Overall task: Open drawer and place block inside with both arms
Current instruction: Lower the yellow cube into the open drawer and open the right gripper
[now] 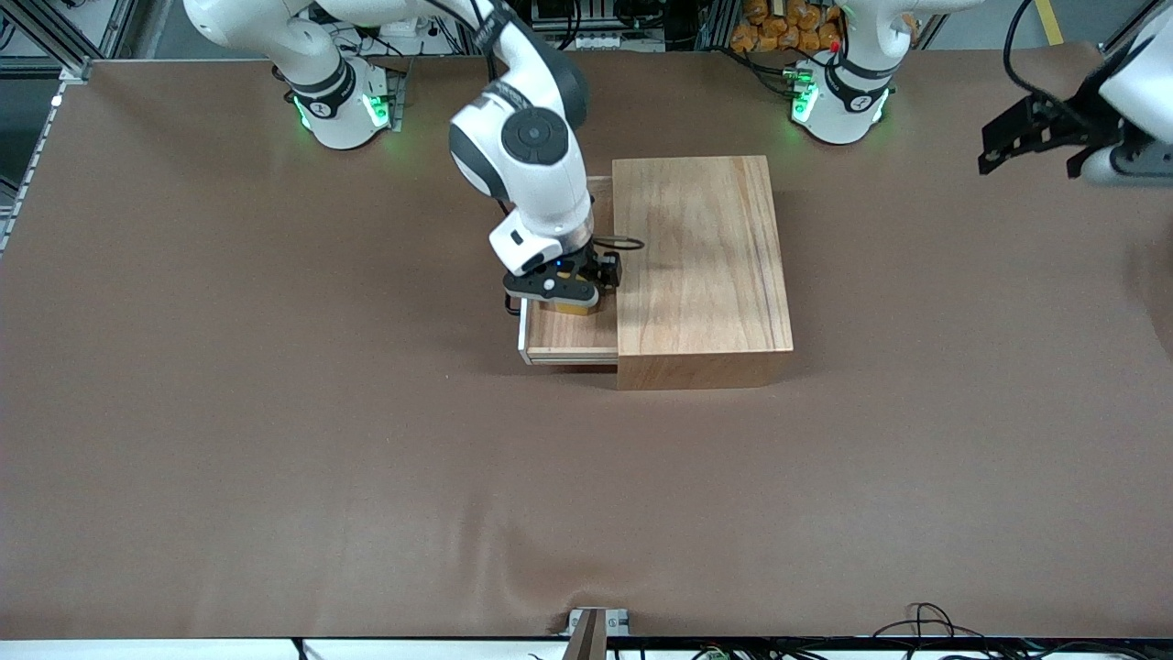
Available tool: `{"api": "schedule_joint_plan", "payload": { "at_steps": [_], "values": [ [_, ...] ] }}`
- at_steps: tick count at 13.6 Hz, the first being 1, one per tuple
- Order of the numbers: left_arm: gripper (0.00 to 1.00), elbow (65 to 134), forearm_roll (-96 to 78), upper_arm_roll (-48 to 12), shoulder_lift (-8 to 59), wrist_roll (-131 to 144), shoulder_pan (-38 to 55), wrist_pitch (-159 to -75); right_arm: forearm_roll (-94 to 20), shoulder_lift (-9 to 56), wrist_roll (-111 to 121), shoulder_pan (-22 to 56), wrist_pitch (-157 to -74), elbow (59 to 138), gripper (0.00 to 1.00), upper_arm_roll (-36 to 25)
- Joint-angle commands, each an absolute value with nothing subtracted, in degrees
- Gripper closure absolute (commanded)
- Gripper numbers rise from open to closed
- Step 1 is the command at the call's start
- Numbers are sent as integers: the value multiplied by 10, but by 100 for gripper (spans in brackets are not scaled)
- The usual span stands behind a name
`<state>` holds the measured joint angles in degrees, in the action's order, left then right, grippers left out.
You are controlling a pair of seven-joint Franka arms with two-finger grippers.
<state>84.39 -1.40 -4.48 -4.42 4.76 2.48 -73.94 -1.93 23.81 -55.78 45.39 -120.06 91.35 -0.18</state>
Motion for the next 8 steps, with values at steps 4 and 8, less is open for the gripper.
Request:
{"api": "schedule_joint_plan", "payload": {
  "at_steps": [4, 8],
  "values": [
    [0, 859, 27, -12, -51, 5, 31, -781, -23, 145, -464, 375, -1058, 922, 0, -2],
    [0, 860, 26, -8, -40, 1, 29, -804, -25, 119, -324, 286, -1013, 925, 0, -1]
  ]
}}
